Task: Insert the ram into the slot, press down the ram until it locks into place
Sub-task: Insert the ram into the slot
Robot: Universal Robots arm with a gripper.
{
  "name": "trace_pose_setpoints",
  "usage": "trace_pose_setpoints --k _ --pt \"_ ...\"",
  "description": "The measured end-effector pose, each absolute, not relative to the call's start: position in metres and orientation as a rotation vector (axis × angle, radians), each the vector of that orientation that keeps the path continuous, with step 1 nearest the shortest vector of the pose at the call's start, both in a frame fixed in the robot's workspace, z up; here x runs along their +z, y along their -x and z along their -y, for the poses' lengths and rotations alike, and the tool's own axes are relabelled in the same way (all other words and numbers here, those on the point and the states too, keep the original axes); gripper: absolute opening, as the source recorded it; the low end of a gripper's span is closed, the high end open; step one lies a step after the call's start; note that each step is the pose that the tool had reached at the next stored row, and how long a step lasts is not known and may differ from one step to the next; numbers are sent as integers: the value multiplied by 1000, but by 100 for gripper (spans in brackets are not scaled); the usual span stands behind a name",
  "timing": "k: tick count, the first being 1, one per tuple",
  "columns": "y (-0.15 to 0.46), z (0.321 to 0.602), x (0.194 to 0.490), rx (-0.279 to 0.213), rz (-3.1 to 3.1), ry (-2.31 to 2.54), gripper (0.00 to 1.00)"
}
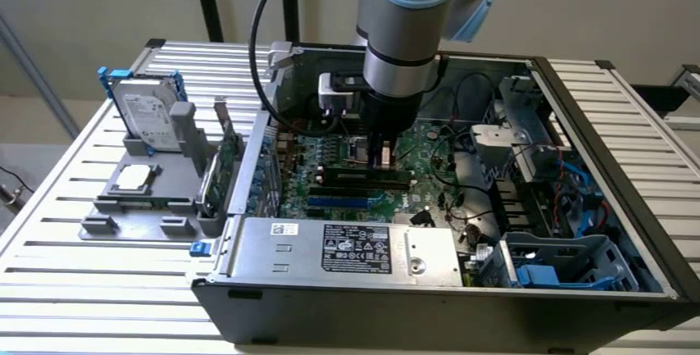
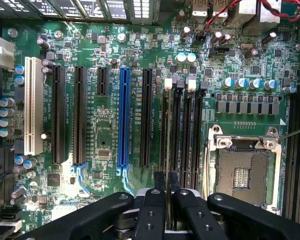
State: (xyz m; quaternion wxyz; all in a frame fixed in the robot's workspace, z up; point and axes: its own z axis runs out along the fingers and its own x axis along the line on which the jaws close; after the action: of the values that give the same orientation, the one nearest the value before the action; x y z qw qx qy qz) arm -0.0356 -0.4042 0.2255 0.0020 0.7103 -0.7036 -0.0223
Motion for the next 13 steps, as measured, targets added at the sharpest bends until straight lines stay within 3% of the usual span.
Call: trace_pose_setpoints --k 13 --pt "36 404 222 -71 2208 -2229 13"
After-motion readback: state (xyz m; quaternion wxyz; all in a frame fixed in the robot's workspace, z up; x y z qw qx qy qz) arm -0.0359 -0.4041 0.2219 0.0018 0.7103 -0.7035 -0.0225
